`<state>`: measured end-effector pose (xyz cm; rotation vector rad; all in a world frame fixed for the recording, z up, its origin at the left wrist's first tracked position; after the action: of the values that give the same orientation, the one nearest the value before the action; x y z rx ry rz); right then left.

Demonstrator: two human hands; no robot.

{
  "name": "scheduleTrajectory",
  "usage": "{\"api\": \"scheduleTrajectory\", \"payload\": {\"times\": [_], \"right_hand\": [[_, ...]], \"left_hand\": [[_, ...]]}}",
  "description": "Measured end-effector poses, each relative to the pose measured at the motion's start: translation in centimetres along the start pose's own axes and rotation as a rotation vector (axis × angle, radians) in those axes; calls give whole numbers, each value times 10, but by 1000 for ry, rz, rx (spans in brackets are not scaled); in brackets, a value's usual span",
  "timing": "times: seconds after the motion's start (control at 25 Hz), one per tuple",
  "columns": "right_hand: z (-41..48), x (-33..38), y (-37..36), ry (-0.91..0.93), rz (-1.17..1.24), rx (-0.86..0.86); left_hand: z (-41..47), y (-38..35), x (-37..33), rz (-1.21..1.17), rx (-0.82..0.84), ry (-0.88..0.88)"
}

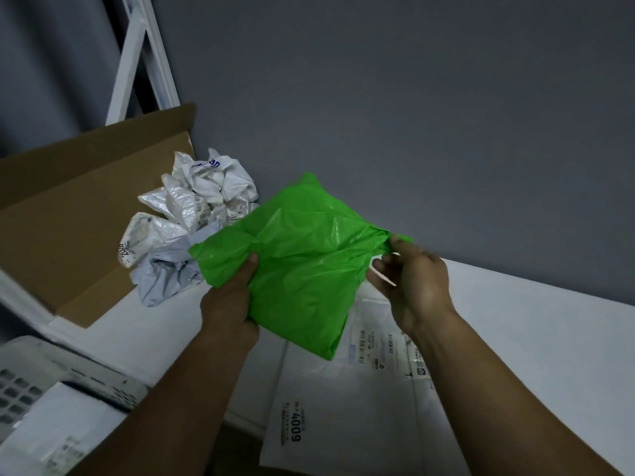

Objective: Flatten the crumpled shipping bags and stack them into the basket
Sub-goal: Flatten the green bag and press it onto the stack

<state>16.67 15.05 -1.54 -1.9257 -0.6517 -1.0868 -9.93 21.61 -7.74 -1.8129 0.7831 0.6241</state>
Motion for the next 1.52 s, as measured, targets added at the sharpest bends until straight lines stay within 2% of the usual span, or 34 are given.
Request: {"api": "scheduleTrajectory", "payload": {"times": [0.16, 0.32, 0.52, 0.68, 0.8, 0.88, 0.96, 1.04, 1.08, 1.16, 1.2, 1.28, 1.4, 1.52], "right_hand": [[-18, -34, -31, -196, -190, 228], [-10, -27, -20, -114, -120, 154], [0, -16, 5, -78, -135, 82], [-8, -26, -1, -178, -107, 154], [-9, -24, 2, -168, -223, 184], [-3, -16, 10, -121, -268, 156], [-3, -14, 11, -118, -311, 195], [-7, -16, 6, -129, -402, 280], [-9, -19, 3, -139, -453, 322], [-14, -27, -3, -166, -543, 393], [-16, -30, -5, -175, -577, 417], [-15, -30, -3, -173, -598, 404], [-2, -18, 18, -129, -480, 223], [1, -19, 26, -165, -407, 171]], "left_hand": [[-10, -17, 9, -1, 35, 46], [-21, -37, 12, -7, 144, 124], [-10, -23, 3, -19, 80, 115], [-14, -29, 9, -22, 115, 129], [-17, -33, 3, 99, 152, 137], [-11, -23, -18, 156, 79, 62], [-9, -12, -53, 299, -37, -115], [-12, -22, -70, 564, 7, -213], [-14, -32, -62, 664, 103, -173], [-25, -44, -29, 744, 293, 56], [-30, -41, -17, 745, 316, 142], [-26, -31, -18, 717, 231, 117], [-10, -9, -36, 494, 34, -7], [-3, 1, -34, 348, -34, -21]]}}
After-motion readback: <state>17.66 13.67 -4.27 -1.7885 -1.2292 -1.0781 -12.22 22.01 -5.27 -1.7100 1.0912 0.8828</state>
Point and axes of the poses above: each hand's wrist, its own z-axis towards the middle knuckle, its own y-axis out of the back of the hand, x = y × z, the point moved 10 cm from there along z, towards the middle knuckle, and after that the axes turned 2 degrees about -y, right-handed, at the moved point
